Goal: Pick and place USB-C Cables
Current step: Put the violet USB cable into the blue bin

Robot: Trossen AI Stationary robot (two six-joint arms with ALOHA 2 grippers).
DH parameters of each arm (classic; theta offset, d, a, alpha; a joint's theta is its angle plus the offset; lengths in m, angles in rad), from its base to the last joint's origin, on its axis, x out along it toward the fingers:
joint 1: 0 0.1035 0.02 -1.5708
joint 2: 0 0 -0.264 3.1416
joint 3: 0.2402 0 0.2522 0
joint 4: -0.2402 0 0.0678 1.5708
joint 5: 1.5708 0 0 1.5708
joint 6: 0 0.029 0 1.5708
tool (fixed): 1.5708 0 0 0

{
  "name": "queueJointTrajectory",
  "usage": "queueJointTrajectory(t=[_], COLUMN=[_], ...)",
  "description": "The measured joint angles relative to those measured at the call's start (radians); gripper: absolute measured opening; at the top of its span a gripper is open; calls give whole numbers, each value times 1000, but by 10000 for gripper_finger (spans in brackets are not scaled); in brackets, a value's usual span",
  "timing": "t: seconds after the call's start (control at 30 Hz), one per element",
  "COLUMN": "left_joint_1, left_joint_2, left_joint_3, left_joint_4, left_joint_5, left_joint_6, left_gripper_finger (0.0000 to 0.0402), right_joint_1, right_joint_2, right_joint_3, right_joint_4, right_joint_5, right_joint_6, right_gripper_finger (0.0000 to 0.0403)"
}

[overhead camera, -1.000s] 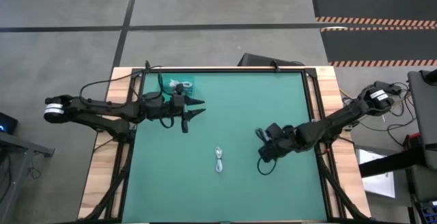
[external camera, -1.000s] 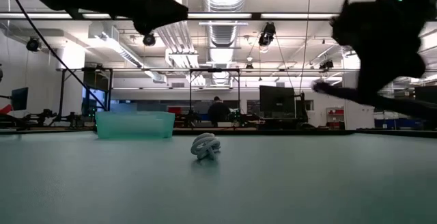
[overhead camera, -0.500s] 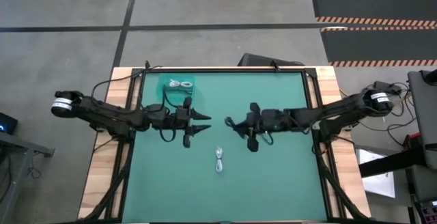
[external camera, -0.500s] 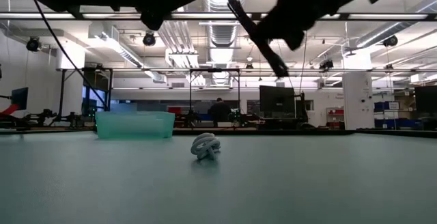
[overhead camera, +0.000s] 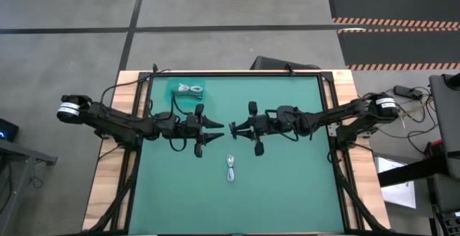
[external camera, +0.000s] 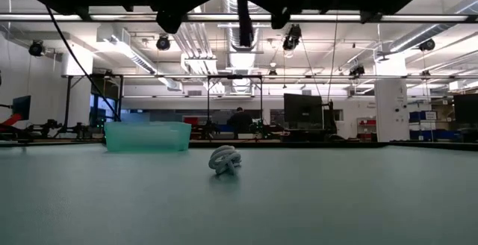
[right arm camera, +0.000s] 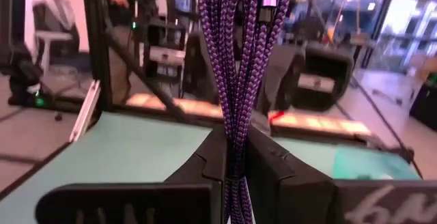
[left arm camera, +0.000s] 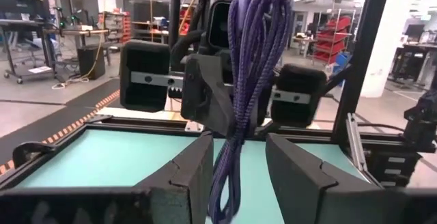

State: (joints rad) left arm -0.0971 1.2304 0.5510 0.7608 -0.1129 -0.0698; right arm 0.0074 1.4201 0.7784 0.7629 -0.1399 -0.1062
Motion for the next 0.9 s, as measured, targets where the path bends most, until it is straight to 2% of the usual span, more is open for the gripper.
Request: queueJointTrajectory(t=[0.3,0.77,0.9], left_joint_1=[0,4,5], left_joint_2=[70,211,230], left_joint_3=[7,8,8], left_joint_4=[43,288,306], left_joint_5=[-2,-64,-135], left_joint_6=[-4,5,7], left_gripper_finger=[121,121,121], right_joint_1=[-39,-56,-58], right_joint_2=[61,68,69], right_joint_3=[0,6,8], right_joint_4=[172,186,178], right_joint_5=[-51,-103,-107], right_joint_6=[22,50,58], right_gripper_finger=[23,22,22])
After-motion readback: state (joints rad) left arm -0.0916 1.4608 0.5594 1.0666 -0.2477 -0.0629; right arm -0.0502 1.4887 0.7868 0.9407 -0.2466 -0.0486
